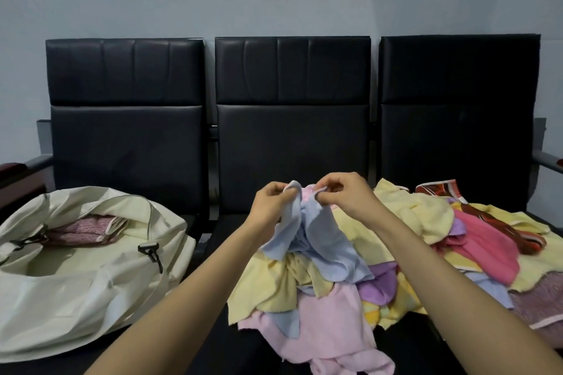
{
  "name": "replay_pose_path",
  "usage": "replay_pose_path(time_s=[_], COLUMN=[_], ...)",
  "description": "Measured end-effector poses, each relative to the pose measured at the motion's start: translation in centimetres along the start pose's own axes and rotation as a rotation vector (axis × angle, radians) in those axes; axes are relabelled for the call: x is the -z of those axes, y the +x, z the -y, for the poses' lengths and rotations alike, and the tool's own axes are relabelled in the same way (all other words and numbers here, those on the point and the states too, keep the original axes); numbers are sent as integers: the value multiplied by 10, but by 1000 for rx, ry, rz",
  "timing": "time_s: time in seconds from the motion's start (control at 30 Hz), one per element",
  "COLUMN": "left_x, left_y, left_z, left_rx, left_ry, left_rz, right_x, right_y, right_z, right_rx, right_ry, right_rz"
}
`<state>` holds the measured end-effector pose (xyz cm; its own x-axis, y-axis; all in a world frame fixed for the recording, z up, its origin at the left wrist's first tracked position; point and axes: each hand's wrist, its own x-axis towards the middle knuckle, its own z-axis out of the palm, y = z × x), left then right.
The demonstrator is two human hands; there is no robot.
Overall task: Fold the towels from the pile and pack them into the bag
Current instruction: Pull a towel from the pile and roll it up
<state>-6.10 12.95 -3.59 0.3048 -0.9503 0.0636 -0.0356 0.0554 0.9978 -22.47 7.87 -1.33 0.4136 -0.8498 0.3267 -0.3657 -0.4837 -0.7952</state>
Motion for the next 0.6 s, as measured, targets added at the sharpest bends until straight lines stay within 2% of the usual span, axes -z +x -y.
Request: replay_pose_path(time_s=[0.13, 0.23, 0.4, 0.6], left_x=[-3, -5, -4, -7], left_y=[-8, -13, -18, -22], left_z=[11, 11, 17, 20], left_rx=[27, -9, -11, -18], left_ry=[-98, -148, -203, -186], left_rz=[55, 68, 110, 44], right_x=[-12, -19, -30, -42], right_y=[1, 4, 5, 9], right_z=[-1, -3, -10, -13], right_rx=[20, -64, -63, -133], right_ry=[-145, -57, 161, 197], right_rz=[16, 25, -35, -53])
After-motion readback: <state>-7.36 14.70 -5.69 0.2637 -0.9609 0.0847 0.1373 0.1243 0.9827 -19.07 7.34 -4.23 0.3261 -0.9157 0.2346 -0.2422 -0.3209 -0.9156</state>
